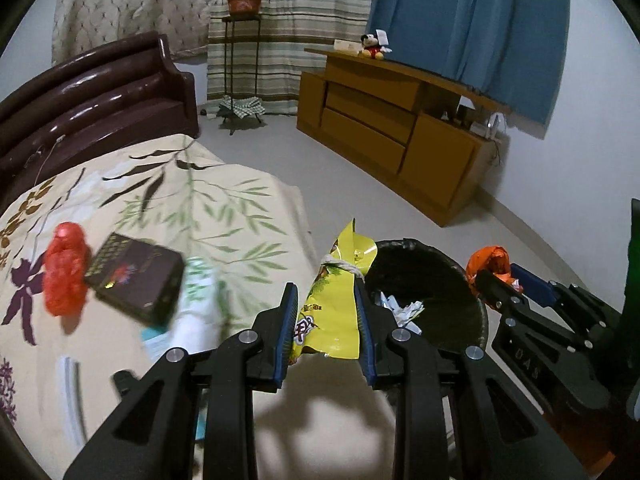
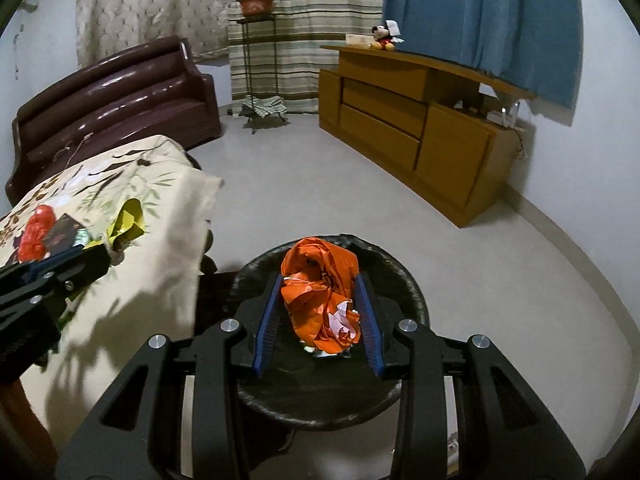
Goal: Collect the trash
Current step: 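Carry the yellow wrapper and orange bag over the black bin and open both tools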
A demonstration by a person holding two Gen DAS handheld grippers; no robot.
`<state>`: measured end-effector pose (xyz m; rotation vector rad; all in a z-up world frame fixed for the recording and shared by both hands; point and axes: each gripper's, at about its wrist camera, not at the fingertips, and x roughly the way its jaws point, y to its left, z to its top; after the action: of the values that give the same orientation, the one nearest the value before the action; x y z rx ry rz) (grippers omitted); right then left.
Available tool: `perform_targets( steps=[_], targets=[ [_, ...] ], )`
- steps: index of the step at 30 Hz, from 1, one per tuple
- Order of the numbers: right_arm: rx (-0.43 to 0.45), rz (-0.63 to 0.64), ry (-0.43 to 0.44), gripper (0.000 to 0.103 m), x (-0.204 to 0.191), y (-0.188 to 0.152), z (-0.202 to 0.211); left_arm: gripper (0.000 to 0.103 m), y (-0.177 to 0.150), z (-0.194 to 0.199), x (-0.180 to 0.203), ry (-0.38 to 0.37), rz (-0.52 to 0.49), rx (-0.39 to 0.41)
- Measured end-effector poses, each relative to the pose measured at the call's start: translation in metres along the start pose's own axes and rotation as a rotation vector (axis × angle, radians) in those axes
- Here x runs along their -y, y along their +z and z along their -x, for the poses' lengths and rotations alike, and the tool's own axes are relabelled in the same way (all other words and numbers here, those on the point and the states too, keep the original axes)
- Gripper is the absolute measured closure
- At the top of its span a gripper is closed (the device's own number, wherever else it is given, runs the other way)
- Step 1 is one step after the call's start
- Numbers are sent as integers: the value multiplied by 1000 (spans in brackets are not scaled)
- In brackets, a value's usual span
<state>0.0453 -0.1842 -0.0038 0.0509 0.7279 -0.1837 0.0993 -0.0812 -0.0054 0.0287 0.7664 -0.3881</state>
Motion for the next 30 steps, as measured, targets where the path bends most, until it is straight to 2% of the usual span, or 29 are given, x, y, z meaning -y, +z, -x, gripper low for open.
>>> perform_targets(
  steps=[13,23,24,26,30],
  targets=[
    [-29,-48,-1,67,27,0,-32,74,8,-39,36,18,-73,-52],
    [-39,-73,-2,66,34,1,-47,73,15,-49,48,17,-107,-62],
    [-39,-75,-4,66,35,1,-47,73,15,-50,49,17,-106,-64],
    [-37,-80,-6,66,36,1,-46,61,15,-50,48,18,-97,-66],
    [-33,-90,-9,66,38,2,-45,57,16,-49,45,13,-84,-61]
  ],
)
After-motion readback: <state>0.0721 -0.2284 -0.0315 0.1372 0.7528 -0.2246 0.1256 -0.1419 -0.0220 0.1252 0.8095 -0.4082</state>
